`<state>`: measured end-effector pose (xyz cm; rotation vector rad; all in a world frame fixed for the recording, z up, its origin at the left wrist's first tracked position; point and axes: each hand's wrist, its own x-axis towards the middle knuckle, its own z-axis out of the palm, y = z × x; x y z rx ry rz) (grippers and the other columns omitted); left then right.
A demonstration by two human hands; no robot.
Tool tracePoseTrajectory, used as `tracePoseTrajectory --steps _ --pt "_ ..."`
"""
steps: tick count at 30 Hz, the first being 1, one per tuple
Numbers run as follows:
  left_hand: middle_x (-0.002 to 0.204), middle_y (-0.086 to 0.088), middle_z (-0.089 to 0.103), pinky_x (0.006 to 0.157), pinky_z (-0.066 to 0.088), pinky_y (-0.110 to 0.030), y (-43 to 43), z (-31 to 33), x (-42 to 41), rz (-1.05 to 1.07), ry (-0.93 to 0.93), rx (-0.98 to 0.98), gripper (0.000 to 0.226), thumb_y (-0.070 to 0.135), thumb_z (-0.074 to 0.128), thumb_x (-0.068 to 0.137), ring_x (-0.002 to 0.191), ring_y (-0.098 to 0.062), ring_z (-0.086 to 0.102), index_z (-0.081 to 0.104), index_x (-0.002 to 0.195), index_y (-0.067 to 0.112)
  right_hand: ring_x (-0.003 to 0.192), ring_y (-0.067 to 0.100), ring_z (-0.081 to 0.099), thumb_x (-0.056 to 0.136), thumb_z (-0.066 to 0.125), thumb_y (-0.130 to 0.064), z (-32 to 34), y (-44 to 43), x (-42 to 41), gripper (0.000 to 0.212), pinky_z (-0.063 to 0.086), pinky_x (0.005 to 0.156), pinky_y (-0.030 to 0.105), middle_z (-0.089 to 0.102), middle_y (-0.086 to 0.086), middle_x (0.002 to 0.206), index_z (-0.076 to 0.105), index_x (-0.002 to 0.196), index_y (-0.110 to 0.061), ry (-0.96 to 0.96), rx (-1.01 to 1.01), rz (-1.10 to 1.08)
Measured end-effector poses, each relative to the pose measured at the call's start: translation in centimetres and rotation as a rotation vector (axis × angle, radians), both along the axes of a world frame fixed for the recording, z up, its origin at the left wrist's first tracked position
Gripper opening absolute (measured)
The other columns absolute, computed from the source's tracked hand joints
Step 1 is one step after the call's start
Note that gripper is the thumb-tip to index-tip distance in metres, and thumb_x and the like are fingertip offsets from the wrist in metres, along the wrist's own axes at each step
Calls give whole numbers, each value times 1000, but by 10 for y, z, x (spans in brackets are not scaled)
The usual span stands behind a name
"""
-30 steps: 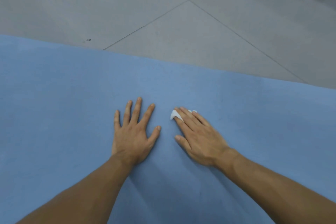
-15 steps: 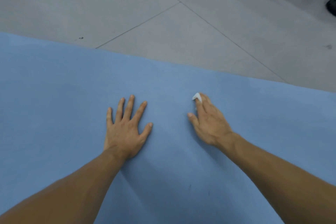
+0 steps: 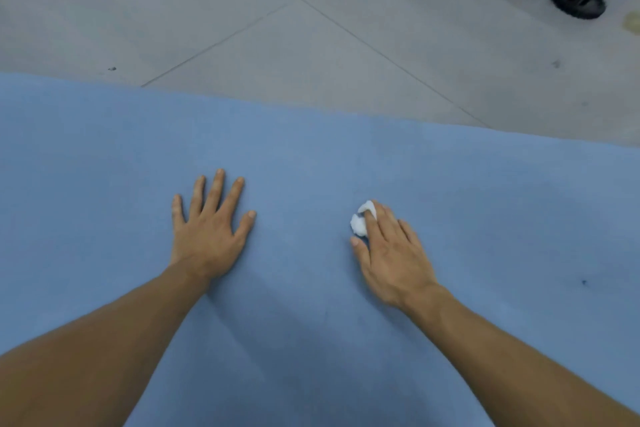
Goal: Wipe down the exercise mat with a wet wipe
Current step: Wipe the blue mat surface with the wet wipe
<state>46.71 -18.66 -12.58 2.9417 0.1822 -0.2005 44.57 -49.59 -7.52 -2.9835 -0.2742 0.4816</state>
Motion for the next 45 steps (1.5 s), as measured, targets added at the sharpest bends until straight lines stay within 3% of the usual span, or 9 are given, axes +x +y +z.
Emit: tracePoseTrajectory --steps 5,9,15,20,26,30,37,40,45 --pt "172 12 -6 125 -7 -57 -29 3 -16 38 19 -47 62 57 23 104 158 -17 -12 8 163 42 158 13 -7 108 26 -48 1 0 -21 67 -3 126 28 -3 -2 172 7 164 -16 70 116 -8" --pt "171 14 -10 124 -8 -59 -52 3 -28 12 46 -46 63 59 20 102 157 -17 -15 4 162 44 157 13 -13 108 28 -49 -3 29 -70 69 -6 127 31 -4 0 172 8 164 -14 91 198 219" --pt "171 14 -11 124 -7 -58 -76 4 -48 -102 62 -59 63 57 21 103 157 -17 -15 3 162 45 151 18 34 100 44 -49 -6 26 -120 63 20 121 33 39 4 162 49 151 -13 -23 169 436" --pt "171 16 -11 124 -6 -58 -85 5 -63 -170 71 -47 61 56 22 104 158 -16 -13 2 161 46 158 14 8 106 25 -47 -9 -42 -85 64 3 128 34 14 -2 171 17 163 -18 -60 47 112" --pt "171 15 -10 125 -1 -58 -99 8 -77 -238 69 -22 60 53 26 106 158 -16 -11 3 161 46 158 18 8 107 36 -42 -7 -93 -86 65 11 127 34 14 2 171 17 162 -15 -14 102 -67" --pt "171 14 -9 125 -1 -57 -117 11 -85 -315 75 -15 61 54 15 102 158 -17 -11 5 161 45 159 20 7 106 40 -45 -10 -69 -122 69 2 128 30 11 5 171 17 163 -11 -19 137 119" --pt "169 16 -21 126 -6 -52 -139 16 -88 -415 133 -14 60 49 20 107 156 -15 -21 -3 161 45 158 17 14 107 36 -47 -20 -58 -145 62 10 124 36 22 4 169 35 158 -10 -37 113 471" --pt "169 16 -20 126 -5 -51 -143 19 -88 -412 147 -8 59 48 20 107 156 -14 -20 -4 161 45 154 22 29 103 34 -45 -16 -86 -127 63 17 123 38 32 6 166 40 155 -9 -101 78 243" --pt "169 15 -21 127 -5 -51 -149 23 -92 -419 154 2 59 45 19 108 156 -15 -19 -5 161 44 157 19 14 107 25 -42 -13 -158 -107 61 15 126 35 20 3 169 24 160 -12 -96 -2 -135"
